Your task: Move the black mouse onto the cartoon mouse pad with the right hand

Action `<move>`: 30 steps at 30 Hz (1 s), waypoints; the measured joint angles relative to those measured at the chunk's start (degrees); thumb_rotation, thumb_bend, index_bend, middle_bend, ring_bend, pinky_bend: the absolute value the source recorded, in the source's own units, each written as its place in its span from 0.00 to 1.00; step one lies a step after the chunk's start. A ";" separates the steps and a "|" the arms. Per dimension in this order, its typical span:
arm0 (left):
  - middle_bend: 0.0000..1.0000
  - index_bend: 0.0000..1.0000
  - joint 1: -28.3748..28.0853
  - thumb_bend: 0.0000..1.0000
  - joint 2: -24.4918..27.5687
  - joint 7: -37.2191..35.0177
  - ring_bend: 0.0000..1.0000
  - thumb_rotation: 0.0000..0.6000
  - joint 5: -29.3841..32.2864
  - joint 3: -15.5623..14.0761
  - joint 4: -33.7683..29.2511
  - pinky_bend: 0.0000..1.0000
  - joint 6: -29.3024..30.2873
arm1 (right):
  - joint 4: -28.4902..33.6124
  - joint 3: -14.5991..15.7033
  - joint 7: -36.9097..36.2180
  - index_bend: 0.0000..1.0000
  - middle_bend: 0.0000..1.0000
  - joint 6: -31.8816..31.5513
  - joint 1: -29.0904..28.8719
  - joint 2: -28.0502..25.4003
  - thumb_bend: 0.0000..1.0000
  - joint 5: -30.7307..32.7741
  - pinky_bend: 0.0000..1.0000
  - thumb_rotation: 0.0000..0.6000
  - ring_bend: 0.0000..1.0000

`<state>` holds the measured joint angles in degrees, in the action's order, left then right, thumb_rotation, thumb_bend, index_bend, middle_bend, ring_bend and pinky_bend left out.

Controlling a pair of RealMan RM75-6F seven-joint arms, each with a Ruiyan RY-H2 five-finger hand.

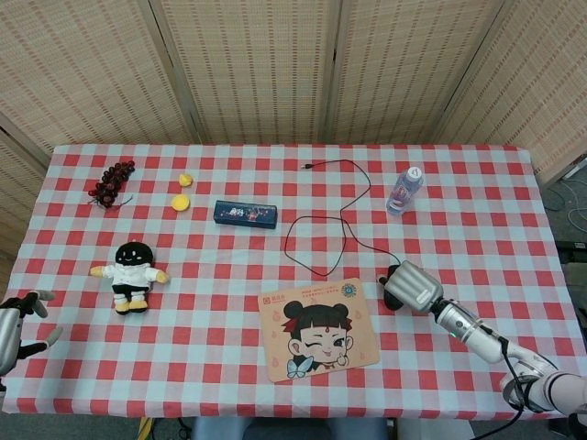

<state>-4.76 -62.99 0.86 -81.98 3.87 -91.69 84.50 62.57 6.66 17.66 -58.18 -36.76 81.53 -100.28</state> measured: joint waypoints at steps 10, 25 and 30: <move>0.54 0.46 0.03 0.22 0.11 -0.06 0.47 1.00 0.04 -0.02 -0.10 0.61 -0.07 | -0.93 -0.17 0.84 0.36 1.00 0.87 0.03 0.86 0.00 0.73 1.00 1.00 1.00; 0.54 0.46 0.10 0.21 0.13 -0.24 0.47 1.00 0.38 0.11 -0.01 0.61 -0.11 | -1.54 -0.38 0.26 0.53 1.00 -0.29 -0.34 1.57 0.00 0.12 1.00 1.00 1.00; 0.54 0.46 0.09 0.22 0.05 -0.14 0.47 1.00 0.78 0.28 0.23 0.61 -0.19 | 0.19 -0.41 0.63 0.53 1.00 -1.40 -0.67 0.96 0.00 -0.82 1.00 1.00 1.00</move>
<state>-4.66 -62.93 0.72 -81.20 4.16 -91.46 84.31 62.76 6.25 18.29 -59.58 -37.43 82.49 -101.10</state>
